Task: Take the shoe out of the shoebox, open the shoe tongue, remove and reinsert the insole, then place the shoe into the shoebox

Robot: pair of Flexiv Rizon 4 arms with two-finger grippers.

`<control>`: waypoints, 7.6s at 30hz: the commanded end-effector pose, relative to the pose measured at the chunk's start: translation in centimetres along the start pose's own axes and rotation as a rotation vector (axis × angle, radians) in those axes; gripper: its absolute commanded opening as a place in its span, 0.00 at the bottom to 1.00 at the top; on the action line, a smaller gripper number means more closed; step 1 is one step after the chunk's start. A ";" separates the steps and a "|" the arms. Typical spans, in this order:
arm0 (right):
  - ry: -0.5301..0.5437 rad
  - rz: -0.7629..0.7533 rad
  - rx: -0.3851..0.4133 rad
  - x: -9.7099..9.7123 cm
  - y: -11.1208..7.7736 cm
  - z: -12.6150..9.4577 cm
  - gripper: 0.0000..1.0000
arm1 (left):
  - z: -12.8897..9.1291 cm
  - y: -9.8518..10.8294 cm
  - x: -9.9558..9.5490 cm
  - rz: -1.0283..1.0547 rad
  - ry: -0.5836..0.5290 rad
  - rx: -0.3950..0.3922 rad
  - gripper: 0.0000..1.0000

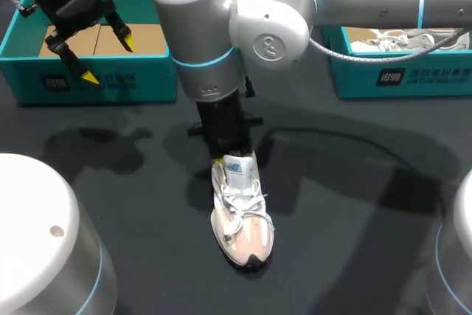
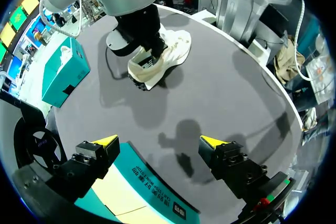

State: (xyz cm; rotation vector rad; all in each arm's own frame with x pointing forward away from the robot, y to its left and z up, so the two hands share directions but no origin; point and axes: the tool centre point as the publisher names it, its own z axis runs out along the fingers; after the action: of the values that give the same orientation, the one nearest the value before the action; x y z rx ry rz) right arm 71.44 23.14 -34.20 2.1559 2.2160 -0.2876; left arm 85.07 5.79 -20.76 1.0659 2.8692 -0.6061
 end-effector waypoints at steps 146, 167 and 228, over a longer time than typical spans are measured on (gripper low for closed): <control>0.088 -0.169 0.054 -0.9 -3.5 -1.1 0.84 | 0.0 0.0 0.0 0.001 0.002 -0.001 1.00; 0.087 -0.106 0.017 -2.5 -5.9 -1.9 0.80 | 0.0 0.0 0.0 0.001 0.002 -0.001 1.00; 0.069 -0.211 -0.120 -1.6 -3.6 -3.3 0.29 | 0.0 0.0 0.0 0.001 0.002 -0.001 1.00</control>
State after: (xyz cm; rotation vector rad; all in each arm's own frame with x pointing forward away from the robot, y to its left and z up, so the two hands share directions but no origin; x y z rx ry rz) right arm 68.55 21.88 -30.93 1.9175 2.4535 -0.0787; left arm 85.07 5.79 -20.76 1.0658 2.8693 -0.6061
